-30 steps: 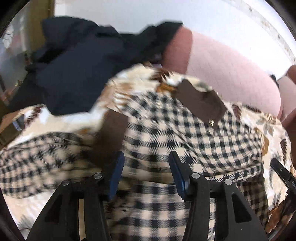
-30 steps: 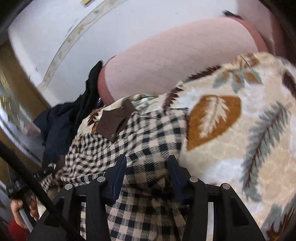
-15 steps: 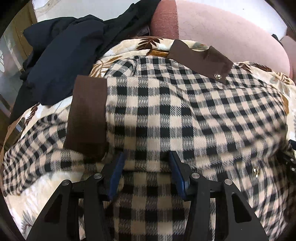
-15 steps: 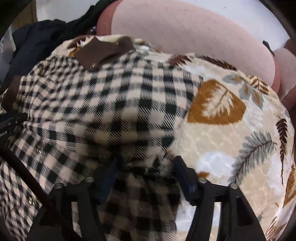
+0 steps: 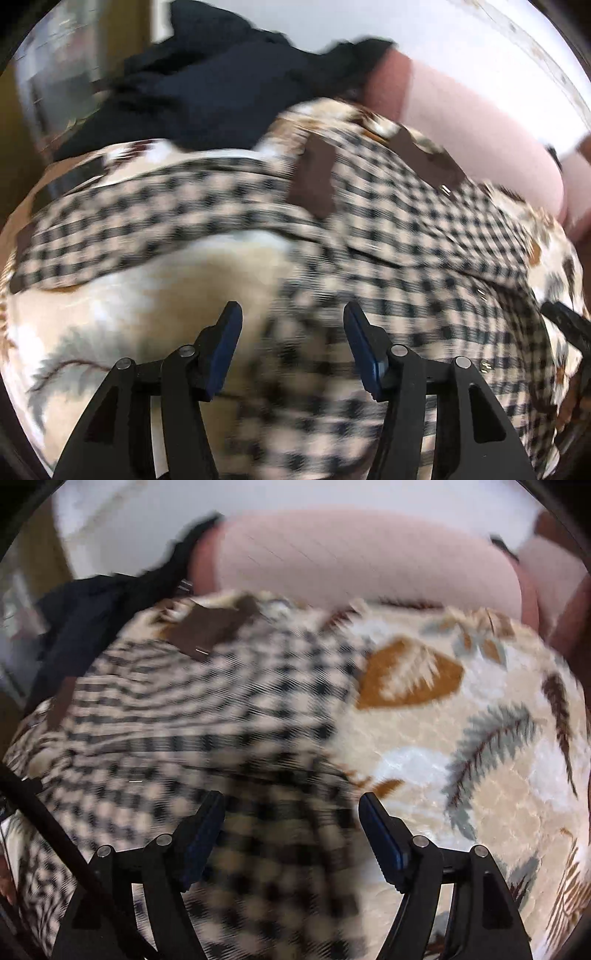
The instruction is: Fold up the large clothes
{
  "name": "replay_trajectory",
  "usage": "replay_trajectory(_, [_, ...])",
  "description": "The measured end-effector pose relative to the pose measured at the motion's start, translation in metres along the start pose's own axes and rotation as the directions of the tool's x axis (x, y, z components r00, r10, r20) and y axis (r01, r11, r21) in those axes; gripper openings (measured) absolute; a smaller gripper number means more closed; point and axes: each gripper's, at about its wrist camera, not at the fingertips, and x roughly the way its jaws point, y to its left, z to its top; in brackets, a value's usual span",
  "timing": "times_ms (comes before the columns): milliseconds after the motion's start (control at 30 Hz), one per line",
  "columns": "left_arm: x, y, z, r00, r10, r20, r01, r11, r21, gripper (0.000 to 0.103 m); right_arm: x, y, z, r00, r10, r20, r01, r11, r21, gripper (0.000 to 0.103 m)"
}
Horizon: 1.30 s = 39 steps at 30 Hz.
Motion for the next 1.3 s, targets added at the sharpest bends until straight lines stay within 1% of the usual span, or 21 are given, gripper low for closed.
replay_trajectory(67, [-0.005,0.027,0.003,0.999,0.034,0.005,-0.034,0.999,-0.027,0.056,-0.01,0.017,-0.005,0.999,0.044,0.026,-0.043,0.999,-0.016,0.079])
replay_trajectory(133, [-0.006,0.054,0.01,0.998,0.061,0.013,-0.06,0.996,-0.066,0.056,-0.013,0.033,-0.011,0.995,0.099,0.03,-0.099,0.995,-0.012,0.079])
replay_trajectory(167, [-0.009,0.071,0.014,0.997,0.074,0.022,-0.071,0.992,-0.1,0.056,-0.011,0.043,-0.012,0.992,0.123,0.024,-0.123,0.992,-0.013,0.079])
replay_trajectory(233, [-0.011,0.106,0.022,0.995,0.097,0.035,-0.089,0.98,-0.176,0.056,-0.006,0.065,-0.015,0.99,0.143,0.011,-0.143,0.989,-0.036,0.079])
replay_trajectory(267, [-0.013,0.128,0.026,0.993,0.11,0.042,-0.098,0.97,-0.224,0.056,0.0,0.08,-0.014,0.99,0.141,-0.007,-0.141,0.988,-0.062,0.079])
replay_trajectory(333, [-0.015,0.156,0.031,0.991,0.128,0.05,-0.109,0.954,-0.279,0.056,0.011,0.113,-0.01,0.99,0.133,-0.036,-0.137,0.982,-0.127,0.079])
replay_trajectory(400, [-0.014,0.185,0.034,0.988,0.151,0.043,-0.128,0.933,-0.336,0.056,0.021,0.147,-0.002,0.993,0.111,-0.037,-0.116,0.974,-0.196,0.079])
replay_trajectory(467, [-0.009,0.204,0.039,0.986,0.162,0.03,-0.138,0.916,-0.377,0.056,0.03,0.171,0.008,0.995,0.098,-0.024,-0.1,0.966,-0.237,0.079])
replay_trajectory(500, [-0.008,0.213,0.041,0.985,0.167,0.028,-0.142,0.904,-0.402,0.056,0.034,0.182,0.014,0.996,0.088,-0.012,-0.088,0.964,-0.25,0.076])
replay_trajectory(533, [-0.009,0.222,0.041,0.985,0.169,0.028,-0.142,0.894,-0.425,0.056,0.038,0.192,0.022,0.997,0.08,0.002,-0.076,0.963,-0.258,0.069])
replay_trajectory(600, [-0.009,0.236,0.043,0.989,0.146,0.031,-0.115,0.878,-0.465,0.056,0.049,0.21,0.038,0.997,0.082,0.01,-0.077,0.965,-0.249,0.063])
replay_trajectory(633, [-0.01,0.242,0.043,0.991,0.127,0.035,-0.095,0.872,-0.481,0.056,0.057,0.219,0.047,0.996,0.092,0.006,-0.088,0.968,-0.235,0.062])
replay_trajectory(700, [-0.011,0.248,0.044,0.992,0.12,0.04,-0.085,0.866,-0.492,0.056,0.074,0.234,0.064,0.995,0.097,-0.009,-0.096,0.973,-0.211,0.061])
replay_trajectory(867, [-0.013,0.261,0.044,0.986,0.163,0.042,-0.12,0.854,-0.505,0.056,0.121,0.27,0.09,0.993,0.098,-0.067,-0.108,0.979,-0.173,0.061])
replay_trajectory(1000, [-0.015,0.282,0.039,0.982,0.186,0.025,-0.143,0.827,-0.543,0.056,0.144,0.295,0.098,0.986,0.112,-0.124,-0.132,0.977,-0.169,0.062])
replay_trajectory(1033, [-0.017,0.288,0.037,0.982,0.19,0.022,-0.145,0.817,-0.558,0.056,0.149,0.301,0.099,0.985,0.097,-0.14,-0.122,0.975,-0.187,0.062])
replay_trajectory(1067, [-0.019,0.293,0.036,0.981,0.191,0.022,-0.144,0.809,-0.57,0.056,0.151,0.306,0.099,0.988,0.075,-0.138,-0.103,0.972,-0.212,0.062])
replay_trajectory(1100, [-0.02,0.301,0.034,0.981,0.191,0.023,-0.141,0.795,-0.59,0.056,0.148,0.311,0.099,0.99,0.061,-0.127,-0.09,0.967,-0.237,0.062])
replay_trajectory(1200, [-0.029,0.318,0.029,0.976,0.218,0.028,-0.151,0.759,-0.633,0.056,0.124,0.327,0.099,0.993,0.088,-0.077,-0.106,0.954,-0.281,0.062])
replay_trajectory(1233, [-0.032,0.321,0.027,0.972,0.233,0.029,-0.161,0.75,-0.642,0.056,0.112,0.335,0.096,0.99,0.125,-0.067,-0.14,0.944,-0.3,0.062])
replay_trajectory(1300, [-0.038,0.328,0.025,0.961,0.276,0.025,-0.192,0.729,-0.657,0.056,0.091,0.359,0.082,0.975,0.208,-0.085,-0.224,0.907,-0.357,0.062])
